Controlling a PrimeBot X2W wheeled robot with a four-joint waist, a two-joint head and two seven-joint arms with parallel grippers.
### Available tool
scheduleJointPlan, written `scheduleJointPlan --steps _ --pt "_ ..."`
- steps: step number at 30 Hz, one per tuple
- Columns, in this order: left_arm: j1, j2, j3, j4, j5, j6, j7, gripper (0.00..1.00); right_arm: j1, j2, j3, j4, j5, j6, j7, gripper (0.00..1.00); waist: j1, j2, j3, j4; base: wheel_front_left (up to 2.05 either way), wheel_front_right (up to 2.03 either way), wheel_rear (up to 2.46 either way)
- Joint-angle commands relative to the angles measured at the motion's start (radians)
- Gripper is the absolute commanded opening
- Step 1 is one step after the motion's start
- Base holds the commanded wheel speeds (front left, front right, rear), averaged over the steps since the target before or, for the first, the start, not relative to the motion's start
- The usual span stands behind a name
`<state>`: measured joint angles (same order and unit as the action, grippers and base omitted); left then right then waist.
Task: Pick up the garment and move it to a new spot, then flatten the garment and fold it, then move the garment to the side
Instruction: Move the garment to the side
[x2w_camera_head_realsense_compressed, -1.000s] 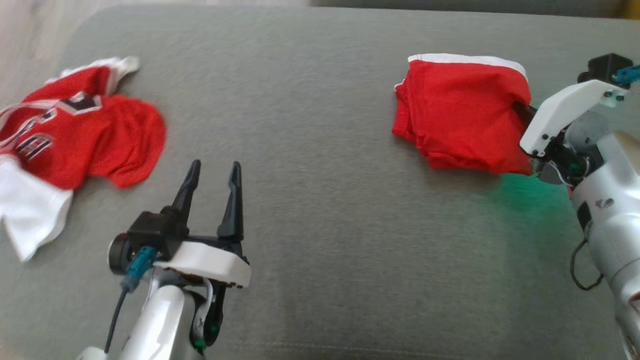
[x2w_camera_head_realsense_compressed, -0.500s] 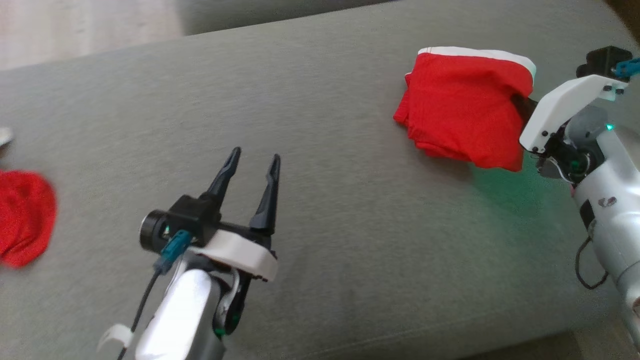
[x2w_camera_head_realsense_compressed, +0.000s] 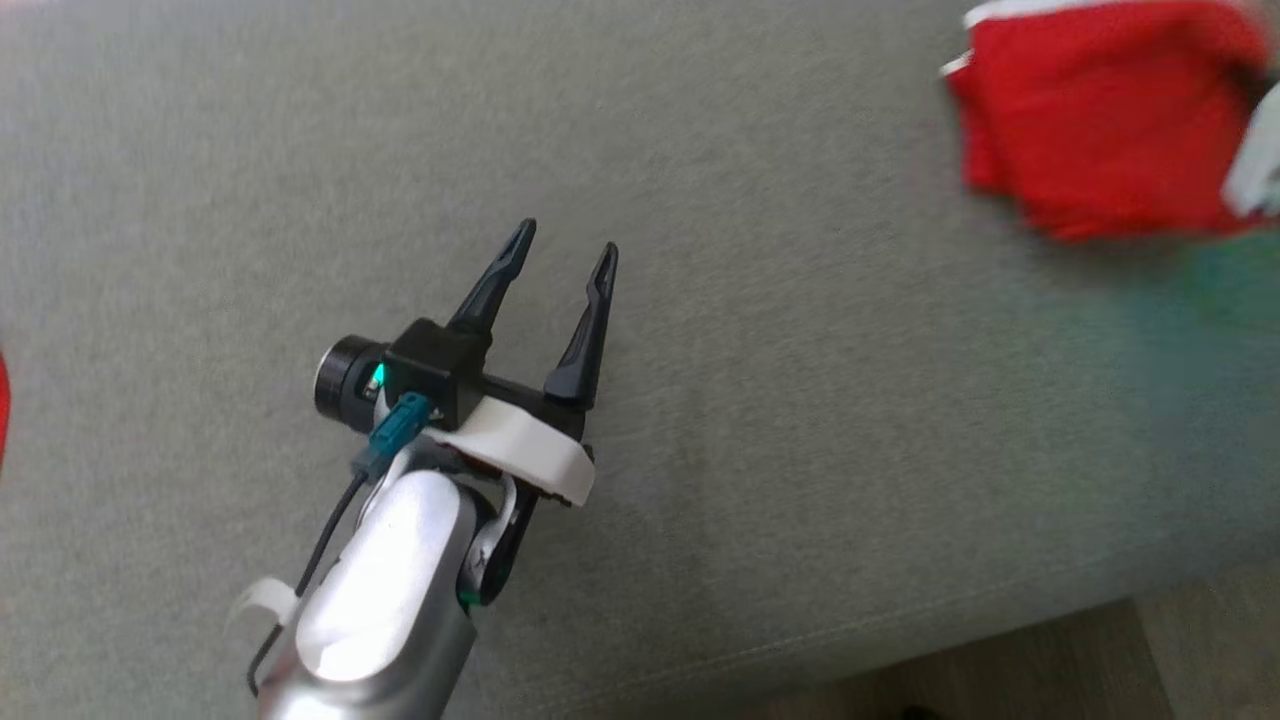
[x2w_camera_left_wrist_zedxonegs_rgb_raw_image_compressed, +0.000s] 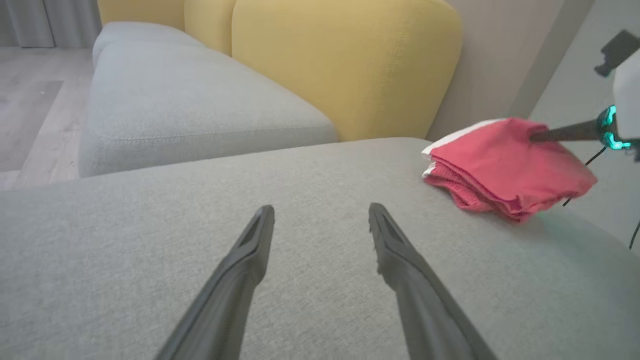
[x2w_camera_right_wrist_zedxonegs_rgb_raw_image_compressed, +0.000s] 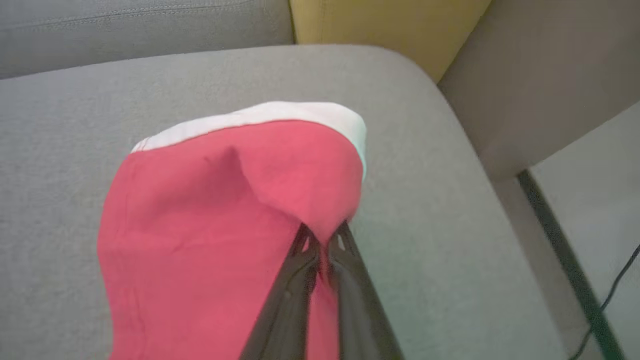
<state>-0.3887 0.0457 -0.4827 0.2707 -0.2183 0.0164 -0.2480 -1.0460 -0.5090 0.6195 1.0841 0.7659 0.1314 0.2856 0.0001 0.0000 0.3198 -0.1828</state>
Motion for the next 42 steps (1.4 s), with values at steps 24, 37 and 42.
scheduleJointPlan --steps 24,37,42 --pt "-0.029 0.018 0.047 -0.010 -0.024 0.031 -0.011 1.00 -0.232 -0.057 0.037 0.205 -0.271 -0.001 -0.110 1.00 -0.0001 0.0000 0.036 0.101 0.00 0.00 0.00" --pt "0.136 0.081 0.201 -0.093 -0.070 0.068 -0.014 1.00 -0.023 0.073 -0.034 0.021 -0.147 -0.001 -0.444 1.00 -0.0001 0.0000 -0.242 0.129 0.00 0.00 0.00" --pt "0.192 0.104 0.261 -0.105 -0.084 0.091 -0.014 1.00 0.151 0.076 -0.042 -0.122 -0.110 -0.001 -0.507 1.00 -0.0001 0.0000 -0.305 0.147 0.00 0.00 0.00"
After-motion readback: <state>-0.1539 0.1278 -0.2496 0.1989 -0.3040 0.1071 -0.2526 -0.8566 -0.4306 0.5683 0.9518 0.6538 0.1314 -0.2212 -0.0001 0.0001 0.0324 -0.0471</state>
